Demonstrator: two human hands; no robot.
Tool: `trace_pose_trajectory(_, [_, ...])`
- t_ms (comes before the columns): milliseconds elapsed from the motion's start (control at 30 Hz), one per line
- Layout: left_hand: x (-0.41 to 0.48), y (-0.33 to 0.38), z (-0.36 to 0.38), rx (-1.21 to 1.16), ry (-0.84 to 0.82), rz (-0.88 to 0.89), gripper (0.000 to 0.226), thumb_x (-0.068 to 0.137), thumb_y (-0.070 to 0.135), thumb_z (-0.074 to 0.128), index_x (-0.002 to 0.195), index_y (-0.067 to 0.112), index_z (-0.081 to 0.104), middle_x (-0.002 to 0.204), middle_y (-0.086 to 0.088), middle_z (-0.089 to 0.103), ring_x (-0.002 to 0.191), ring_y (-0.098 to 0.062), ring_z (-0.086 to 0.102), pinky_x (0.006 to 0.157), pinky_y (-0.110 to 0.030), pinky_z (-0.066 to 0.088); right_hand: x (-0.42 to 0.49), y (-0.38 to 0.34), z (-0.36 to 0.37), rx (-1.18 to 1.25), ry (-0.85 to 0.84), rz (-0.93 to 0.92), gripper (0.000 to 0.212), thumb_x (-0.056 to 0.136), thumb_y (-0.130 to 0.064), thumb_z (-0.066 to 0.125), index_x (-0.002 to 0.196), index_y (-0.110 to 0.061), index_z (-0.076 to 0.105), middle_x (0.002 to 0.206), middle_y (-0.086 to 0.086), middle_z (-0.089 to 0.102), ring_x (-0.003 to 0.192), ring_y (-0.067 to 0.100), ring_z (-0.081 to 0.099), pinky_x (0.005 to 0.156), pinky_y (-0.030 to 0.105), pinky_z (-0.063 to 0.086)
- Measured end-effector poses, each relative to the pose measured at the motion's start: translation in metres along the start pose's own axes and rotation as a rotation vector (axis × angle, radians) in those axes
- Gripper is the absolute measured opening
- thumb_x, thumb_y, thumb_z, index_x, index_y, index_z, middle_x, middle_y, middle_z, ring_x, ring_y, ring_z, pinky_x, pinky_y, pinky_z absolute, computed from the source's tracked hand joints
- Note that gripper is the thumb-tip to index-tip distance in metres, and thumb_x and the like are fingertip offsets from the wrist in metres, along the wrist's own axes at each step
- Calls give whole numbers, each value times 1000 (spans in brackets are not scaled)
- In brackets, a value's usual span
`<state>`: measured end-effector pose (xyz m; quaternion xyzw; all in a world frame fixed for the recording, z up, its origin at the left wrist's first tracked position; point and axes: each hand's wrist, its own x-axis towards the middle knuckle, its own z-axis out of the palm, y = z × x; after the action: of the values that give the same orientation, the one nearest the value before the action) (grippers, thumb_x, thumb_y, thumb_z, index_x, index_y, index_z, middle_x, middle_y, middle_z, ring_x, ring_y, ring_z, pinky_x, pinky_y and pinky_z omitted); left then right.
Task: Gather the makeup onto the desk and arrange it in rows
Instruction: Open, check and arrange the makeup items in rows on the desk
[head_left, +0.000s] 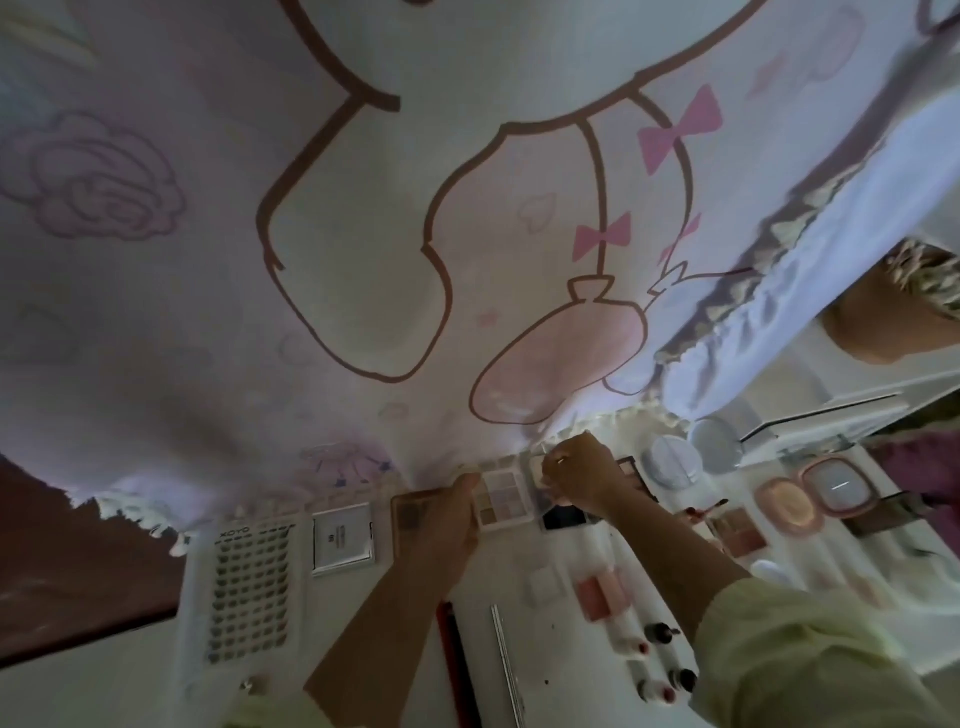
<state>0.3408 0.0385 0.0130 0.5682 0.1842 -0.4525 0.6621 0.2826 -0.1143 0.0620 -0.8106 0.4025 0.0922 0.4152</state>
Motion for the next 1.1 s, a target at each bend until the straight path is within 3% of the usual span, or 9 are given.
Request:
trace_pose_trajectory(200, [11, 1, -9, 84, -80, -68, 87, 52, 52, 75, 130, 20, 56, 125, 2, 60, 119, -18, 54, 102, -34, 41, 6, 7, 8, 58, -26, 32, 26, 92, -5, 51, 83, 17, 62, 85, 32, 67, 73, 35, 65, 88, 48, 54])
trace_pose_trajectory(300, [4, 6, -11, 117, -121, -79, 77, 74, 48, 70, 141, 18, 46, 141, -3, 50, 136, -25, 40, 112, -42, 27, 5, 5, 8, -2, -32, 14, 22, 93, -7, 52, 86, 9, 66, 88, 21, 68, 77, 29, 64, 74, 34, 57])
trace_pose_trajectory(400, [6, 6, -10, 131, -95, -49, 64, 89, 40, 61, 144, 16, 41, 151, -13, 37, 142, -31, 29, 115, -45, 20, 2, 2, 5, -34, -2, 23, 15, 91, -9, 54, 87, -3, 67, 89, 18, 68, 90, 35, 68, 82, 42, 56])
trace_pose_trajectory(467, [5, 6, -7, 200, -83, -31, 60, 94, 35, 57, 145, 10, 38, 145, -17, 44, 134, -33, 41, 110, -41, 34, 4, 1, 6, -21, 1, 42, 18, 90, -9, 54, 95, 1, 68, 94, 22, 70, 93, 37, 67, 85, 46, 56])
trace_pose_trajectory(567, [-4, 8, -1, 238, -60, -13, 60, 95, 33, 56, 144, 4, 37, 110, -14, 62, 86, -21, 57, 67, -26, 46, 4, 6, 7, -15, -18, 34, 19, 90, -6, 54, 98, 6, 68, 94, 23, 70, 89, 36, 69, 84, 47, 56])
trace_pose_trajectory(767, [-1, 3, -7, 196, -57, -26, 69, 92, 34, 60, 147, 2, 31, 150, -20, 35, 138, -36, 35, 112, -46, 28, 4, 13, 8, -53, 0, 8, 27, 91, -11, 56, 112, 3, 66, 107, 17, 70, 94, 27, 68, 80, 33, 55])
trace_pose_trajectory(933, [-7, 7, -8, 213, -10, -34, 46, 92, 33, 60, 128, 4, 54, 128, -23, 54, 87, -22, 57, 68, -25, 47, -2, 11, 6, -113, 3, -49, 39, 94, -20, 57, 129, -3, 56, 126, 13, 63, 113, 23, 59, 91, 26, 44])
trace_pose_trajectory(967, [-11, 10, -8, 233, -14, -39, 27, 93, 32, 59, 105, 8, 59, 89, -13, 59, 71, -17, 51, 56, -22, 40, -3, 10, 4, -131, 6, -61, 39, 93, -19, 57, 129, -4, 56, 126, 13, 63, 113, 23, 59, 93, 27, 45])
trace_pose_trajectory(1100, [-25, 30, -9, 298, 29, 62, 22, 94, 23, 58, 74, 12, 56, 66, -5, 52, 57, -14, 46, 54, -24, 37, -11, -1, -2, -284, 93, -193, 42, 93, -21, 56, 133, -10, 52, 131, 10, 59, 118, 24, 56, 98, 32, 44])
